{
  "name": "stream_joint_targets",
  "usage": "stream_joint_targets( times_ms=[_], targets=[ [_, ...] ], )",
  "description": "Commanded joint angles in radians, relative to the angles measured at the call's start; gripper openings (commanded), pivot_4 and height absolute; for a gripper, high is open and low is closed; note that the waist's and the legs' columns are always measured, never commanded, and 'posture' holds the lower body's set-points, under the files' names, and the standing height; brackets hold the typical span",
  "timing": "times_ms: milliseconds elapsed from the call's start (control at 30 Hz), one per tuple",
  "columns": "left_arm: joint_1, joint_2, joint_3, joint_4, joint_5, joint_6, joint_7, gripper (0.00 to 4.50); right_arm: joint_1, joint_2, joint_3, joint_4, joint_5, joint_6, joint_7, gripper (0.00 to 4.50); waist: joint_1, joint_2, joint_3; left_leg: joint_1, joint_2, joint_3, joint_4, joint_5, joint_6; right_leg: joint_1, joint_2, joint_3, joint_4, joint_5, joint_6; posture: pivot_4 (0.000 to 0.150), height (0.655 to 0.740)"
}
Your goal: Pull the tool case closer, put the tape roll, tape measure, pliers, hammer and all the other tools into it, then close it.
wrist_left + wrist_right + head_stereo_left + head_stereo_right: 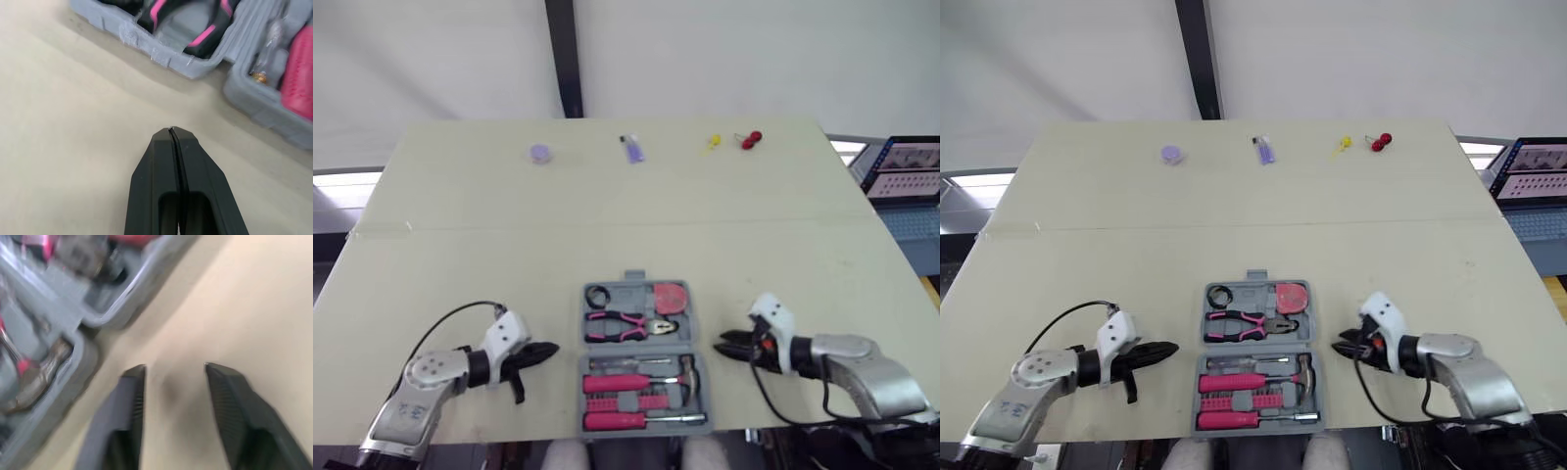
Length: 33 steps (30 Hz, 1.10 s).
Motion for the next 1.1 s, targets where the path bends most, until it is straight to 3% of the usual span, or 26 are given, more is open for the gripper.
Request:
stream_joint_targets(
  times_ms=[33, 67, 267, 500, 700, 1100],
  targets=[
    [0.030, 0.017, -0.001, -0.114, -0.100, -0.002, -0.104, 0.00, -0.071, 0.023, -0.075, 0.020, 0.140, 0.184, -0.011, 3.95, 0.000, 0.001, 0.000, 0.000, 0.000, 0.000, 0.000, 0.000, 0.000, 0.000, 0.000, 0.000, 0.000, 0.000, 0.000, 0.150, 0.7400],
    [0.042, 0.029, -0.025, -0.135, -0.095, 0.001, -0.127, 0.00, -0.102, 0.040, -0.079, 0.041, 0.160, 0.229, -0.024, 4.46, 0.000, 0.001, 0.000, 0.000, 0.000, 0.000, 0.000, 0.000, 0.000, 0.000, 0.000, 0.000, 0.000, 0.000, 0.000, 0.150, 0.7400],
    [0.049, 0.041, -0.172, -0.123, 0.016, -0.058, -0.154, 0.00, -0.259, 0.146, -0.045, 0.194, 0.150, 0.362, -0.136, 4.46, -0.001, 0.003, 0.001, 0.000, 0.000, 0.001, -0.001, 0.000, 0.000, -0.001, 0.000, 0.000, 0.000, 0.000, 0.000, 0.150, 0.7400],
    [0.017, 0.013, -0.270, 0.051, 0.144, -0.203, -0.141, 0.00, -0.349, 0.271, -0.036, 0.359, 0.128, 0.338, -0.192, 4.46, -0.007, 0.002, -0.006, 0.002, 0.000, 0.001, -0.001, 0.000, 0.000, 0.000, 0.000, 0.000, 0.002, 0.000, 0.000, 0.150, 0.7400],
    [0.015, 0.006, -0.279, 0.106, 0.135, -0.267, -0.138, 0.00, -0.350, 0.338, 0.002, 0.371, 0.124, 0.310, -0.182, 4.46, -0.027, 0.009, -0.014, 0.003, 0.000, 0.001, -0.002, 0.000, 0.000, 0.000, 0.000, 0.000, 0.002, 0.000, 0.000, 0.150, 0.7400],
    [0.046, 0.022, -0.263, 0.108, 0.124, -0.284, -0.136, 0.00, -0.338, 0.419, -0.044, 0.391, 0.183, 0.284, -0.134, 4.46, -0.051, 0.009, -0.014, 0.008, 0.000, 0.001, -0.006, 0.000, 0.000, 0.000, 0.000, 0.000, 0.006, 0.000, 0.000, 0.150, 0.7400]
  ],
)
